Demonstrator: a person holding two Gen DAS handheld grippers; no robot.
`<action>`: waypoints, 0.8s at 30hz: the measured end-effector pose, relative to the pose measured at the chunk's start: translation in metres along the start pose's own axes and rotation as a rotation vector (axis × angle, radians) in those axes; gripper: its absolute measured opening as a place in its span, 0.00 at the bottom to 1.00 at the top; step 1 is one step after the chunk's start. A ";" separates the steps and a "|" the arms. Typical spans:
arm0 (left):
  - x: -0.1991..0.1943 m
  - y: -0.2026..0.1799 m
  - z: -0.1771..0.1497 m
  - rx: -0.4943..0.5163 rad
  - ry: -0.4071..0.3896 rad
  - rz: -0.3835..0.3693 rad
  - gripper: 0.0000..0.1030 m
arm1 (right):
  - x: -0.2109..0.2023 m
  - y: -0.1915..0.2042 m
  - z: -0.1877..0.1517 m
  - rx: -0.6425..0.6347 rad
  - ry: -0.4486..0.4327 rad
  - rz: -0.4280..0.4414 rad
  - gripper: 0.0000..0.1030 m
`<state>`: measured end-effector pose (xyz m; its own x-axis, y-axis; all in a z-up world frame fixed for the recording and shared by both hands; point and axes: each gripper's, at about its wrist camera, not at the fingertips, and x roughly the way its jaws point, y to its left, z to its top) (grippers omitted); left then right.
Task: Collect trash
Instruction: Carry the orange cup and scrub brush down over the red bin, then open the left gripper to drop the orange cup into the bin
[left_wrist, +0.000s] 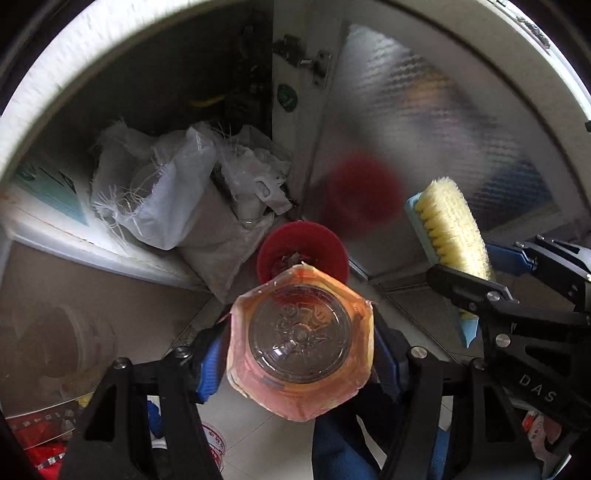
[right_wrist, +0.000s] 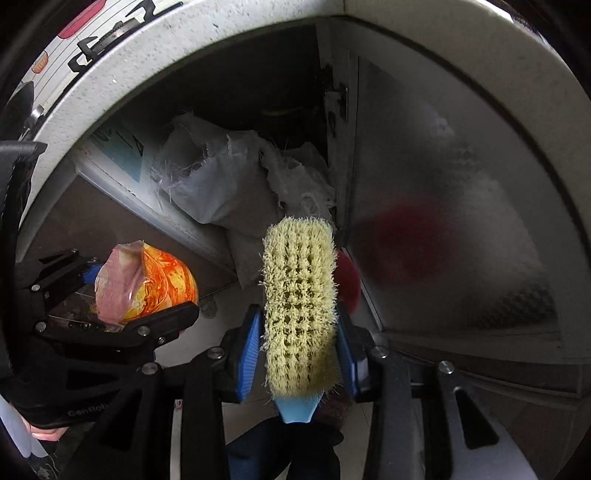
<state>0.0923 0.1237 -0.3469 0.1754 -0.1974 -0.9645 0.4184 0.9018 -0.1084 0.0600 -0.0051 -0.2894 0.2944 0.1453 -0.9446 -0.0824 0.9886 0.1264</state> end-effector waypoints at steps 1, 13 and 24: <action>0.008 0.003 0.000 -0.007 -0.009 -0.004 0.63 | 0.011 0.000 0.001 -0.001 0.003 0.004 0.35; 0.135 0.004 0.005 0.033 0.017 -0.051 0.63 | 0.133 -0.027 -0.011 0.036 0.035 -0.028 0.35; 0.190 -0.013 0.009 0.068 0.080 -0.091 0.63 | 0.183 -0.057 -0.029 0.111 0.091 -0.024 0.35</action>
<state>0.1287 0.0713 -0.5265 0.0639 -0.2435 -0.9678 0.4889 0.8531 -0.1824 0.0907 -0.0359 -0.4785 0.2068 0.1225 -0.9707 0.0305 0.9908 0.1316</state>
